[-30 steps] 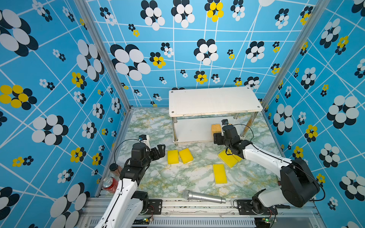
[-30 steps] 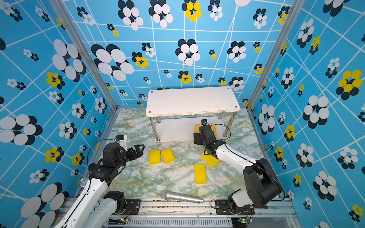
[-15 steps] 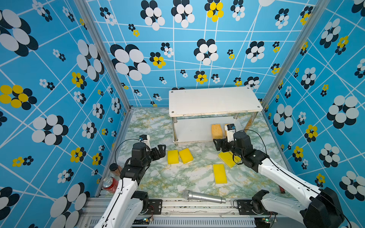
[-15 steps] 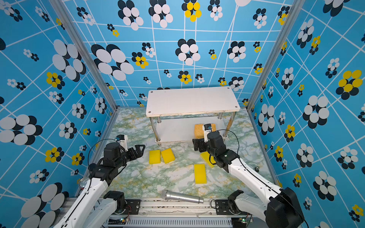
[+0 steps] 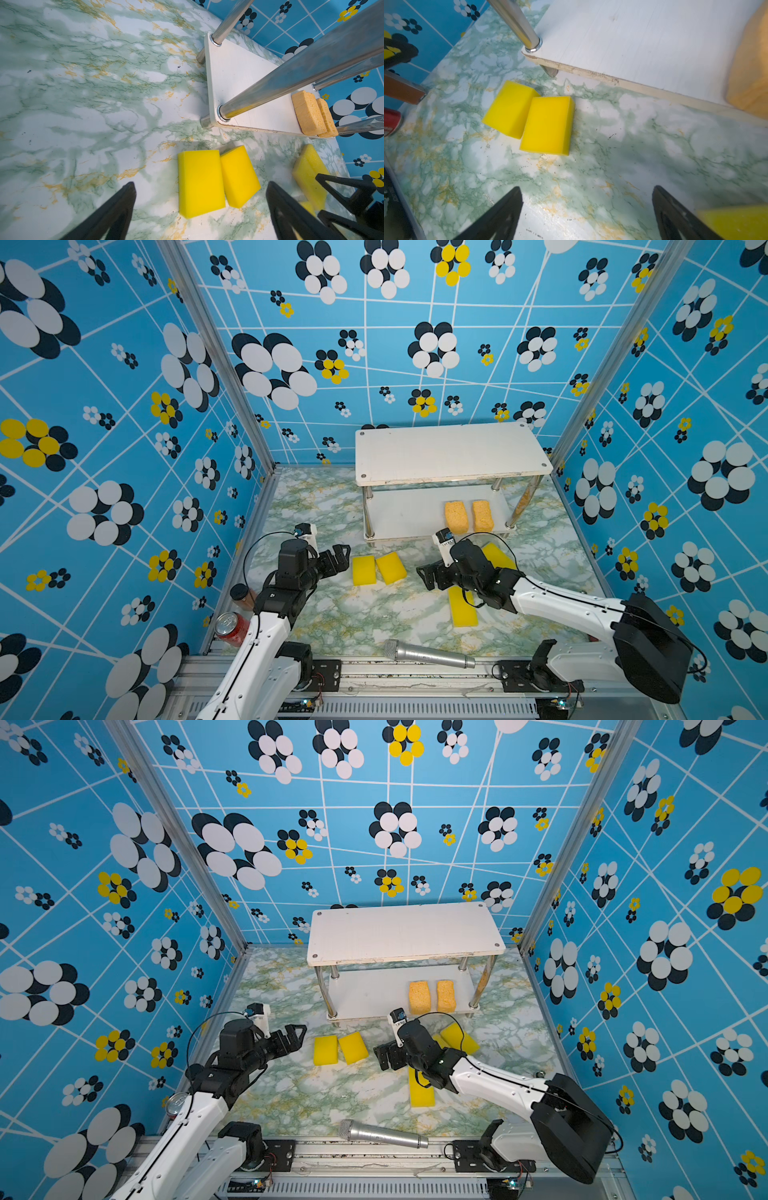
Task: Place and organize the cleaning sponges onto the shelf
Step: 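Withdraw the right gripper from the shelf toward the yellow sponges, then lower the right gripper onto a yellow foam sponge and close it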
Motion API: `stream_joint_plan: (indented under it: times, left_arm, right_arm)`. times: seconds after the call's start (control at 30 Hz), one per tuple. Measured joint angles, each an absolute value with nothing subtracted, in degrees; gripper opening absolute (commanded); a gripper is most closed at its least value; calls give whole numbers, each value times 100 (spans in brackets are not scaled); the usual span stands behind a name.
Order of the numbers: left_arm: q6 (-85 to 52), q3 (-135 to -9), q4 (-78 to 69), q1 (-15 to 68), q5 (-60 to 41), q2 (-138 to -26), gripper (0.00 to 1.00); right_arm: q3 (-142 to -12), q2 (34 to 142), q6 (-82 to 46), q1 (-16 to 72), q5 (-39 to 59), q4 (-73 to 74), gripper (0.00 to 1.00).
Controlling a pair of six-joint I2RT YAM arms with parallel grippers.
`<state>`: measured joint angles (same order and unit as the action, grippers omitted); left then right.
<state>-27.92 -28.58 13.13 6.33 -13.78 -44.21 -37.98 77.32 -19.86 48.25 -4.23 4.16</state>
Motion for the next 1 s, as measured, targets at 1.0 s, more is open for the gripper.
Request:
stream_joint_plan:
  times: [1.0]
  left_arm:
    - [-2788,-2858,1240,558,-1398,-4407,99]
  right_arm:
    - [-5795,10182,-1997,5774,-867,145,99]
